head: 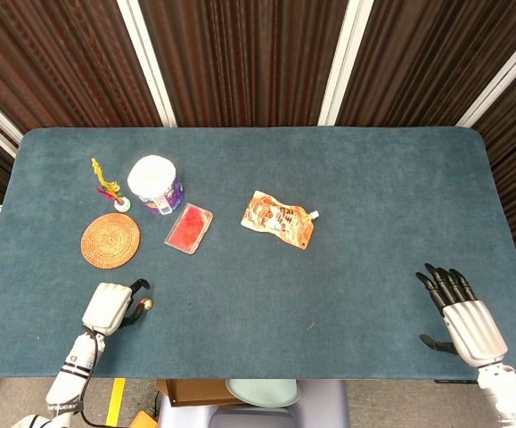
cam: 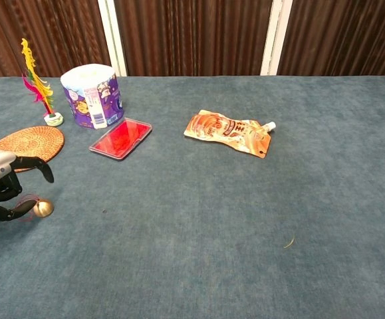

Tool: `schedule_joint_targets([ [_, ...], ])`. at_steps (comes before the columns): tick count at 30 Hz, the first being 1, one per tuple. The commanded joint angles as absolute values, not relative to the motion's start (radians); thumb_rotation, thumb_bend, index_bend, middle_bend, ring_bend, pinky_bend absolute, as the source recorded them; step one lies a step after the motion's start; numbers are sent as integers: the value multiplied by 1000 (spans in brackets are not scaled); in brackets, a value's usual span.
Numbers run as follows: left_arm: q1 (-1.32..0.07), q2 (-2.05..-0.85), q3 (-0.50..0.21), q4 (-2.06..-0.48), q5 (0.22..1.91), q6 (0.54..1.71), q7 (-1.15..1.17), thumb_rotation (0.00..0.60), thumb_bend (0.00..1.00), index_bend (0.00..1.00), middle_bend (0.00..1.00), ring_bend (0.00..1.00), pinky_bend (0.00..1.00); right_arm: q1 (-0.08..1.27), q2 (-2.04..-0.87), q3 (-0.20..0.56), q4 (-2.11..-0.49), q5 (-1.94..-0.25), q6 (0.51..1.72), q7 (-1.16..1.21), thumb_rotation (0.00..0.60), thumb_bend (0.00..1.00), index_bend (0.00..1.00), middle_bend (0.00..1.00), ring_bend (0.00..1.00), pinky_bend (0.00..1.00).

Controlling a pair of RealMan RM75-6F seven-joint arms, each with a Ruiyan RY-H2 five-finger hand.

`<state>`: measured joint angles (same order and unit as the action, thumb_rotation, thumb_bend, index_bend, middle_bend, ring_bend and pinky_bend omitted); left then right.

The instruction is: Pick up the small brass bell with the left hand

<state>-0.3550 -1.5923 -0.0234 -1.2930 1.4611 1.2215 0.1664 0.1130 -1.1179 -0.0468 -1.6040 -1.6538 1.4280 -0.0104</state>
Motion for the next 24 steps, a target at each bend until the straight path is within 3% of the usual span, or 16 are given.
schedule_joint_targets([
  [1, -347, -1563, -19, -1333, 1465, 1233, 163, 600, 412, 280, 1000, 1000, 1000, 112, -1116, -47, -1606, -1654, 1430, -7, 600, 177, 0, 0, 0, 0],
  [3, -328, -1520, -18, -1376, 1484, 1284, 154, 600, 411, 255, 992, 993, 1000, 110, -1112, -49, -1607, -1655, 1431, -6, 600, 177, 0, 0, 0, 0],
  [4, -313, -1500, -19, -1394, 1496, 1323, 147, 600, 409, 235, 927, 967, 1000, 109, -1110, -49, -1608, -1654, 1432, -5, 600, 177, 0, 0, 0, 0],
  [6, -270, -1449, -21, -1431, 1522, 1423, 140, 600, 407, 196, 631, 829, 975, 106, -1106, -48, -1611, -1647, 1432, -4, 600, 177, 0, 0, 0, 0],
  [7, -250, -1422, -17, -1452, 1532, 1460, 136, 600, 407, 177, 456, 696, 912, 105, -1104, -47, -1613, -1642, 1431, -5, 600, 177, 0, 0, 0, 0],
  [8, -230, -1392, -11, -1478, 1539, 1491, 129, 600, 406, 149, 273, 473, 759, 104, -1103, -46, -1616, -1636, 1430, -9, 600, 178, 0, 0, 0, 0],
  [9, -202, -1348, -2, -1515, 1545, 1529, 122, 600, 406, 131, 173, 313, 611, 102, -1101, -45, -1620, -1629, 1429, -18, 600, 177, 0, 0, 0, 0],
  [10, -180, -1317, 6, -1540, 1553, 1561, 116, 600, 407, 104, 69, 123, 379, 101, -1101, -44, -1622, -1625, 1427, -29, 600, 177, 0, 0, 0, 0],
  [11, -157, -1292, 14, -1559, 1564, 1598, 104, 600, 407, 88, 23, 32, 221, 101, -1101, -44, -1625, -1620, 1424, -42, 600, 177, 0, 0, 0, 0],
  [12, -126, -1265, 29, -1575, 1577, 1639, 83, 600, 407, 79, 1, 0, 102, 100, -1101, -44, -1631, -1617, 1420, -56, 600, 177, 0, 0, 0, 0],
  [14, -88, -1235, 59, -1590, 1592, 1670, 35, 600, 407, 73, 0, 0, 33, 100, -1101, -45, -1639, -1615, 1416, -69, 600, 177, 0, 0, 0, 0],
  [18, -93, -1158, 115, -1634, 1614, 1587, 33, 600, 409, 37, 0, 0, 21, 99, -1109, -47, -1644, -1628, 1421, -82, 600, 177, 0, 0, 0, 0],
  [24, -95, -1146, 97, -1642, 1600, 1562, 65, 600, 409, 35, 0, 0, 20, 94, -1113, -54, -1645, -1638, 1424, -97, 600, 177, 0, 0, 0, 0],
])
